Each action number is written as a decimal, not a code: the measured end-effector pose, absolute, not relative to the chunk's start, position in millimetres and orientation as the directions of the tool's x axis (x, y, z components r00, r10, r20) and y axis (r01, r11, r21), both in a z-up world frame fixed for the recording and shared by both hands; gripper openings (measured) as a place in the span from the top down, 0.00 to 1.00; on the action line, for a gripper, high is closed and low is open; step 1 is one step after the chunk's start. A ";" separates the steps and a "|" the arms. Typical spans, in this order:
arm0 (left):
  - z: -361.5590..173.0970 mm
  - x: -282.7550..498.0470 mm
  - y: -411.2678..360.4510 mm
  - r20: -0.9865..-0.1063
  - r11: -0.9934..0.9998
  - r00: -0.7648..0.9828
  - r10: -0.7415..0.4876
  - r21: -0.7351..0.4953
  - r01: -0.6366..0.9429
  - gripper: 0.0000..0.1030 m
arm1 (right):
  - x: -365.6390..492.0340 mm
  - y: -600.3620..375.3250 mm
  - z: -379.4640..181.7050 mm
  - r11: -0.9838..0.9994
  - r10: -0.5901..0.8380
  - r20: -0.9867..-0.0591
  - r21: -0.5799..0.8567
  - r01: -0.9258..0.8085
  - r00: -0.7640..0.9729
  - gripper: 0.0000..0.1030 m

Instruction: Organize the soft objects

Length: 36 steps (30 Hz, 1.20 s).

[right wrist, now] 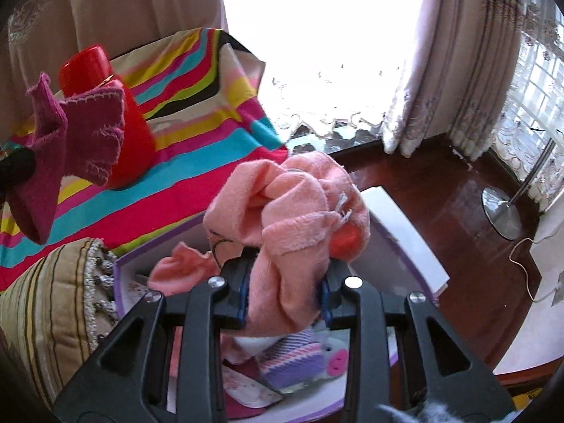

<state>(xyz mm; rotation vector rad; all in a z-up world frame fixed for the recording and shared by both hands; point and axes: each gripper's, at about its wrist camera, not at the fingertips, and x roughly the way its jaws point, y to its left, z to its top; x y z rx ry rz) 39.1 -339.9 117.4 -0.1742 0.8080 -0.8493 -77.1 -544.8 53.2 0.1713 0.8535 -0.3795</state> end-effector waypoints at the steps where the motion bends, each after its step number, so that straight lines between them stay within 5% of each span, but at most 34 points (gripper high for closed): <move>1: 116.7 36.6 -347.3 -0.568 0.658 0.377 -0.731 -0.443 0.608 0.83 | -79.1 -548.5 54.0 0.917 -0.264 -0.760 -0.007 0.399 0.594 0.65; 9: 107.5 24.8 -387.0 -0.587 0.630 0.319 -0.744 -0.456 0.629 0.77 | -93.7 -572.9 58.6 0.898 -0.276 -0.754 0.020 0.440 0.597 0.48; 11: 104.7 24.0 -400.7 -0.597 0.618 0.292 -0.747 -0.462 0.636 0.69 | -98.5 -575.9 59.4 0.895 -0.280 -0.750 0.022 0.445 0.599 0.41; 13: 99.8 23.2 -410.9 -0.607 0.612 0.271 -0.747 -0.469 0.636 0.50 | -102.9 -579.6 61.6 0.891 -0.284 -0.745 0.028 0.453 0.604 0.36; 15: 95.4 20.7 -416.9 -0.619 0.615 0.258 -0.742 -0.474 0.631 0.46 | -106.5 -583.6 63.1 0.887 -0.283 -0.741 0.040 0.460 0.609 0.32; 36: 42.7 -39.4 -316.2 -0.734 0.723 0.184 -0.654 -0.533 0.439 0.20 | -157.8 -543.4 63.9 0.916 -0.320 -0.764 -0.096 0.390 0.561 0.23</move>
